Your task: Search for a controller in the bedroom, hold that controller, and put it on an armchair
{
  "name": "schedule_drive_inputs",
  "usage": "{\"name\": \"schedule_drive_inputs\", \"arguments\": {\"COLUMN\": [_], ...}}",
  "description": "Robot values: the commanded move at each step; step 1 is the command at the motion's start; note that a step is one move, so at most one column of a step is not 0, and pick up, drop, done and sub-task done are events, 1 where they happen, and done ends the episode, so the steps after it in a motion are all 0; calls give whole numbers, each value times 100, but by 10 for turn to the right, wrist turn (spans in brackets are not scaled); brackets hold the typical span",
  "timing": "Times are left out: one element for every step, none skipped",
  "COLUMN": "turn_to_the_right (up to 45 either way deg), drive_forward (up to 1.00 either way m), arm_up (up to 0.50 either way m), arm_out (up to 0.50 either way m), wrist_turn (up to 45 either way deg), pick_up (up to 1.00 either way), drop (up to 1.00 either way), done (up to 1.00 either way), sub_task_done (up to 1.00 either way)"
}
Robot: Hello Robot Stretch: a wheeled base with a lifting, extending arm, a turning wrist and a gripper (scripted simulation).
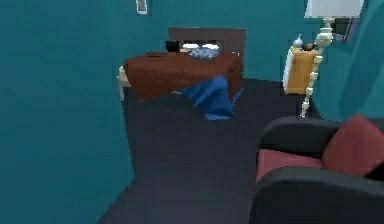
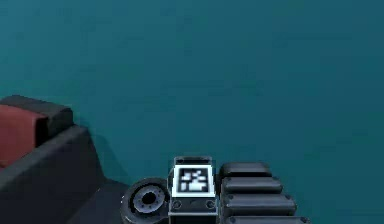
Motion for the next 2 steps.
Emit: {"name": "schedule_drive_inputs", "arguments": {"turn_to_the_right": [0,210], "drive_forward": [100,0], "arm_up": [0,0], "arm_out": [0,0], "wrist_turn": [0,0], "pick_up": [0,0], "drop": [0,0], "done": [0,0], "sub_task_done": [0,0]}}
